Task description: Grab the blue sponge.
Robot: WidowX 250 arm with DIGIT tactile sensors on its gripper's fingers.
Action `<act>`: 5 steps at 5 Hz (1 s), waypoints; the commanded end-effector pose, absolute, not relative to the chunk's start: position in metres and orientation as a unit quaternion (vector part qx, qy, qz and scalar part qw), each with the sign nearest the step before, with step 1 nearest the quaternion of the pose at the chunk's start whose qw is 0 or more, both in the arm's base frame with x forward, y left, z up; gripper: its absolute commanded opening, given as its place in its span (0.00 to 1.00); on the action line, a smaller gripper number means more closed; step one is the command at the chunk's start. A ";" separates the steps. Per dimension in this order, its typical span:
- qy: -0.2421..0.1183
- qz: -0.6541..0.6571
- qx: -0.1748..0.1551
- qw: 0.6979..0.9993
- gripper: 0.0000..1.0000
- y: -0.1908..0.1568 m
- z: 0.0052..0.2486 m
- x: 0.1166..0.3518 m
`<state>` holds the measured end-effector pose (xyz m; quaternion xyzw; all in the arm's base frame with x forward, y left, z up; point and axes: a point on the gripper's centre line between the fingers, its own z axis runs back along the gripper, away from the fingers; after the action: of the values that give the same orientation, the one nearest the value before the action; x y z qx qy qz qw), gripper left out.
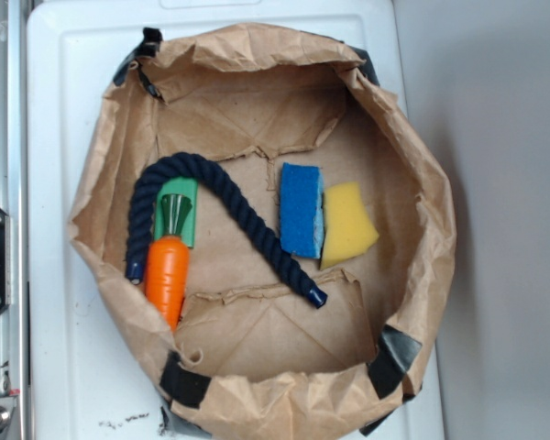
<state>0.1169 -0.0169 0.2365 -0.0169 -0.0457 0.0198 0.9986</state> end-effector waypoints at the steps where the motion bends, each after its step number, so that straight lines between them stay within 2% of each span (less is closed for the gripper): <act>1: -0.046 0.020 -0.017 0.999 1.00 -0.017 0.236 0.117; 3: -0.057 0.063 -0.022 0.996 1.00 -0.030 0.225 0.157; 4: -0.048 0.085 -0.017 0.995 1.00 -0.027 0.206 0.205; 5: -0.044 0.098 -0.016 0.994 1.00 -0.008 0.190 0.235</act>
<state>0.2317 -0.0107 0.1756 -0.0182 -0.0196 0.0888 0.9957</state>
